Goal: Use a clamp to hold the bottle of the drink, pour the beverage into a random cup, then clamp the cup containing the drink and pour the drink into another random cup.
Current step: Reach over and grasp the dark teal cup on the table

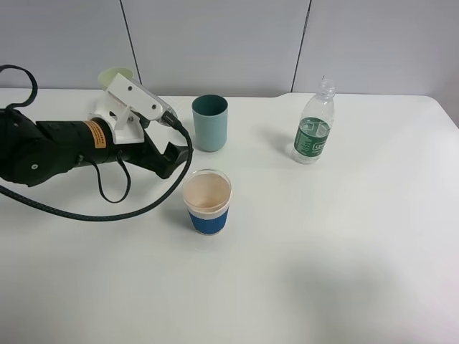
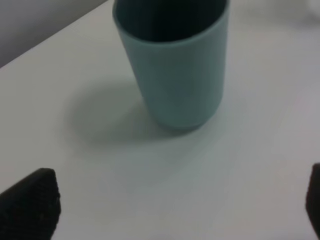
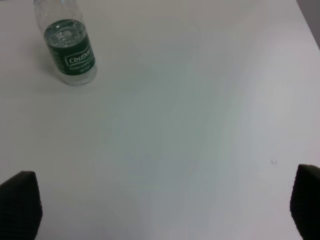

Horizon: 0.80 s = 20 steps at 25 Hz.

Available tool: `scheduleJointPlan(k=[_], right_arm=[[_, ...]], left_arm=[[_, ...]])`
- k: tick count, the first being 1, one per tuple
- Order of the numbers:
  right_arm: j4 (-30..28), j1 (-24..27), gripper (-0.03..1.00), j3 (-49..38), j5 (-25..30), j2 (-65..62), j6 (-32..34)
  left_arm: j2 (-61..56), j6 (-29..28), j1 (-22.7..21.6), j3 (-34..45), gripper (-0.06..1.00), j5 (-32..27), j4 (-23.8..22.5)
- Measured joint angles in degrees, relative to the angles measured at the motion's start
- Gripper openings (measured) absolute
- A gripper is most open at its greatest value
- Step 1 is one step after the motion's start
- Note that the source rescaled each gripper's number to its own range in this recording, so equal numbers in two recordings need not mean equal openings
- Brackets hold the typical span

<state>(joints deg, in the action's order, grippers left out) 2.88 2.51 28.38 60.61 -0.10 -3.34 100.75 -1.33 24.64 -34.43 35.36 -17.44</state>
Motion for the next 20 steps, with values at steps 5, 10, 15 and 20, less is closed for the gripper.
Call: scheduleJointPlan(k=[5, 10, 15, 20], right_arm=[[0.0, 0.0, 1.0, 0.0, 0.0, 0.0, 0.0], [0.0, 0.0, 1.0, 0.0, 0.0, 0.0, 0.0], [0.0, 0.0, 1.0, 0.0, 0.0, 0.0, 0.0], [0.0, 0.0, 1.0, 0.0, 0.0, 0.0, 0.0]], left_arm=[[3.5, -1.3, -1.4, -0.1, 1.0, 6.3, -0.2], [6.9, -3.7, -3.9, -0.7, 1.0, 8.6, -0.2], [10.8, -4.2, -5.3, -3.3, 1.0, 9.4, -2.4], [14.5, -4.3, -5.7, -6.3, 1.0, 9.8, -4.7]])
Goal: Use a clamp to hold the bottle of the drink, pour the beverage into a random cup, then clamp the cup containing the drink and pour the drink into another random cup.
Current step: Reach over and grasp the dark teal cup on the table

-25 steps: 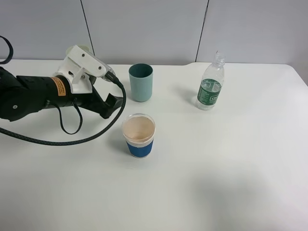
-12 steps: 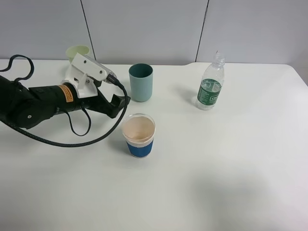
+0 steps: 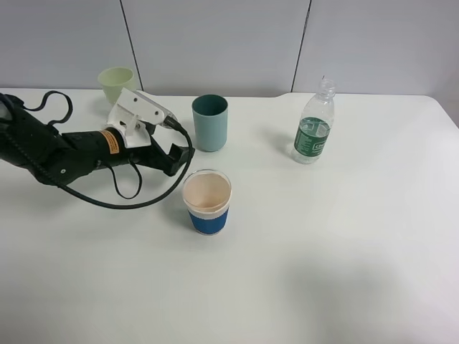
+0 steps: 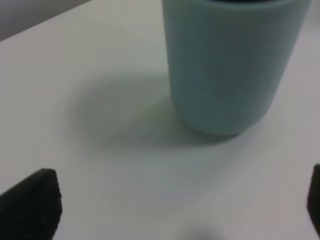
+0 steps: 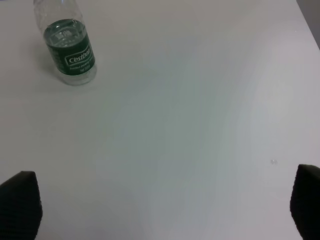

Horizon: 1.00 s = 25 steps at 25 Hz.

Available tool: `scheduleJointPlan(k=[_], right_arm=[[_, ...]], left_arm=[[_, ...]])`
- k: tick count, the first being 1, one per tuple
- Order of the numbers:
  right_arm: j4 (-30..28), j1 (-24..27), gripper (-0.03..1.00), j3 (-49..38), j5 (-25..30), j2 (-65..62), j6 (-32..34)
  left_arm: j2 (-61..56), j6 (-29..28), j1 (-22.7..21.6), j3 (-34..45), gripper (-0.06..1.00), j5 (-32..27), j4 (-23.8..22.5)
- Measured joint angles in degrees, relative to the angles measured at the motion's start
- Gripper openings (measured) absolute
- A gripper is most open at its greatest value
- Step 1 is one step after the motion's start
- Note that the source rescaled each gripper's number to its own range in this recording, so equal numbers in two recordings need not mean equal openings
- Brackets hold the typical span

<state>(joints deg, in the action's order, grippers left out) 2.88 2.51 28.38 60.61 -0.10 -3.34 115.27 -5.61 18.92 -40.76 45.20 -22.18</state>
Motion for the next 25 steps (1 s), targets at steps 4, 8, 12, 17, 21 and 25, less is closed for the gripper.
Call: scheduleJointPlan(k=[4, 8, 12, 17, 21, 25], right_arm=[[0.0, 0.0, 1.0, 0.0, 0.0, 0.0, 0.0], [0.0, 0.0, 1.0, 0.0, 0.0, 0.0, 0.0], [0.0, 0.0, 1.0, 0.0, 0.0, 0.0, 0.0], [0.0, 0.0, 1.0, 0.0, 0.0, 0.0, 0.0], [0.0, 0.0, 1.0, 0.0, 0.0, 0.0, 0.0], [0.0, 0.0, 1.0, 0.0, 0.0, 0.0, 0.0]], left_arm=[[2.7, 0.0, 0.0, -2.3, 1.0, 1.3, -2.1], [5.1, -0.1, 0.0, -5.0, 1.0, 1.7, -4.1], [7.1, -1.1, 0.0, -7.6, 1.0, 2.4, -5.6], [8.8, -2.4, 0.0, -9.5, 1.0, 4.3, -7.8], [9.1, -2.6, 0.0, -9.7, 1.0, 5.8, -8.1], [9.3, -2.6, 0.0, -9.7, 1.0, 6.0, -8.1]])
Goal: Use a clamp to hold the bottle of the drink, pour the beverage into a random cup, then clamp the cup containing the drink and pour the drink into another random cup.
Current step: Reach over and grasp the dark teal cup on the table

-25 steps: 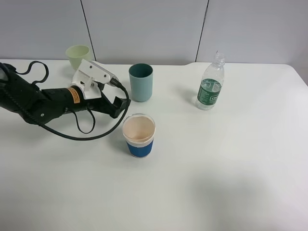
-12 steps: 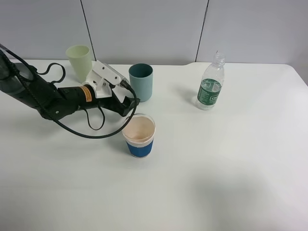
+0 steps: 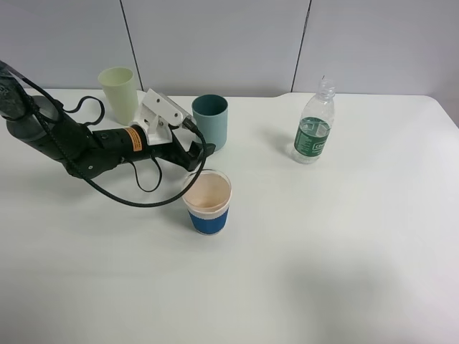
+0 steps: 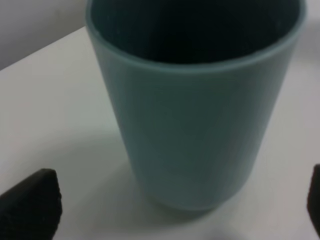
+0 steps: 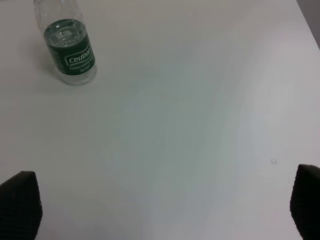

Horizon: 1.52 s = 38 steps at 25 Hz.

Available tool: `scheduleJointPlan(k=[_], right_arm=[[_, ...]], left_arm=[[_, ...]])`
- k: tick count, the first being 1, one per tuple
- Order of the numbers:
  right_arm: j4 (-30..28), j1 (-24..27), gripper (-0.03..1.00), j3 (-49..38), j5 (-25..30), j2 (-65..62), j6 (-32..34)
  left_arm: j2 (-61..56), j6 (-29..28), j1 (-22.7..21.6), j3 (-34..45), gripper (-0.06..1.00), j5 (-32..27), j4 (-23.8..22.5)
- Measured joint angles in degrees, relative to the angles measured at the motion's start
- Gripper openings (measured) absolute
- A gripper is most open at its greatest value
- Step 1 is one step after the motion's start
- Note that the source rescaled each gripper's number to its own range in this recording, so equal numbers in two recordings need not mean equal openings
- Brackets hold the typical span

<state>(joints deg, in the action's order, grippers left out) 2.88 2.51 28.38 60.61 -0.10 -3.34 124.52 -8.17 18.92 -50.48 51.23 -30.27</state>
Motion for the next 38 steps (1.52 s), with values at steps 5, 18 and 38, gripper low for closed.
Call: scheduleJointPlan(k=[5, 18, 38], right_arm=[[0.0, 0.0, 1.0, 0.0, 0.0, 0.0, 0.0], [0.0, 0.0, 1.0, 0.0, 0.0, 0.0, 0.0], [0.0, 0.0, 1.0, 0.0, 0.0, 0.0, 0.0]], left_arm=[[0.0, -0.1, 0.0, -1.7, 1.0, 0.2, -0.2], [1.5, -0.1, 0.0, -2.1, 1.0, 0.8, -0.8], [4.7, -6.0, 0.0, -9.1, 1.0, 1.2, -4.8]])
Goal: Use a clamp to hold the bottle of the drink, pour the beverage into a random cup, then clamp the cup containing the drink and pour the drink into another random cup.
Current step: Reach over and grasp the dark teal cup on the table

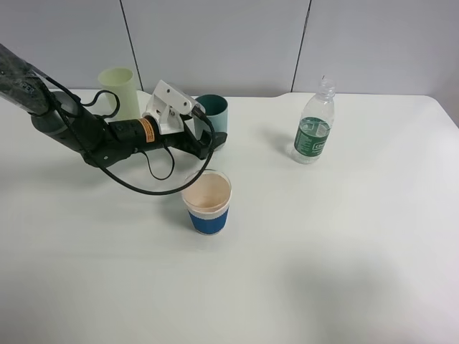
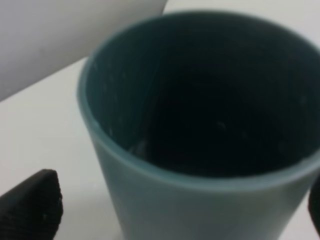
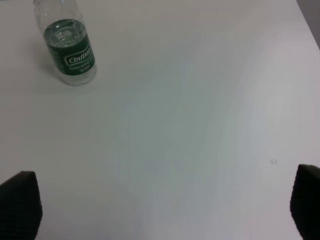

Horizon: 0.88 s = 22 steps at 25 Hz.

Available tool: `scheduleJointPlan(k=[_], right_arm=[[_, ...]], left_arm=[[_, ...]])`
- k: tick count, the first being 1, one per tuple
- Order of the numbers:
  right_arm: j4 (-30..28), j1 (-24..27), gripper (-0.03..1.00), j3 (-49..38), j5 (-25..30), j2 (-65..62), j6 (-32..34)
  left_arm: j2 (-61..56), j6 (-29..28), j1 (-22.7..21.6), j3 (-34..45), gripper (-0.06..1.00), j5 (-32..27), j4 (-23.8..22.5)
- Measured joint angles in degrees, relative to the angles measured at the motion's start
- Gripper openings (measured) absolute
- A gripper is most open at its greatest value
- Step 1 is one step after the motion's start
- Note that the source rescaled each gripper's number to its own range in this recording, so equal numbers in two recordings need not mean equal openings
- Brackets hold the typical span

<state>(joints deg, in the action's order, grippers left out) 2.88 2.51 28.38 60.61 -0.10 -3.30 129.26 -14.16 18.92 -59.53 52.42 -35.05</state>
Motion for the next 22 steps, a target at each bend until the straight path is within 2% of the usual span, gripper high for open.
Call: scheduleJointPlan(k=[6, 12, 22], right_arm=[[0.0, 0.0, 1.0, 0.0, 0.0, 0.0, 0.0], [0.0, 0.0, 1.0, 0.0, 0.0, 0.0, 0.0], [0.0, 0.0, 1.0, 0.0, 0.0, 0.0, 0.0]], left_arm=[[0.3, -0.2, 0.0, -1.8, 1.0, 0.1, -0.9], [1.1, -2.8, 0.2, -3.5, 1.0, 0.1, -3.4], [2.4, -3.1, 0.4, -3.7, 1.0, 0.0, -3.8]])
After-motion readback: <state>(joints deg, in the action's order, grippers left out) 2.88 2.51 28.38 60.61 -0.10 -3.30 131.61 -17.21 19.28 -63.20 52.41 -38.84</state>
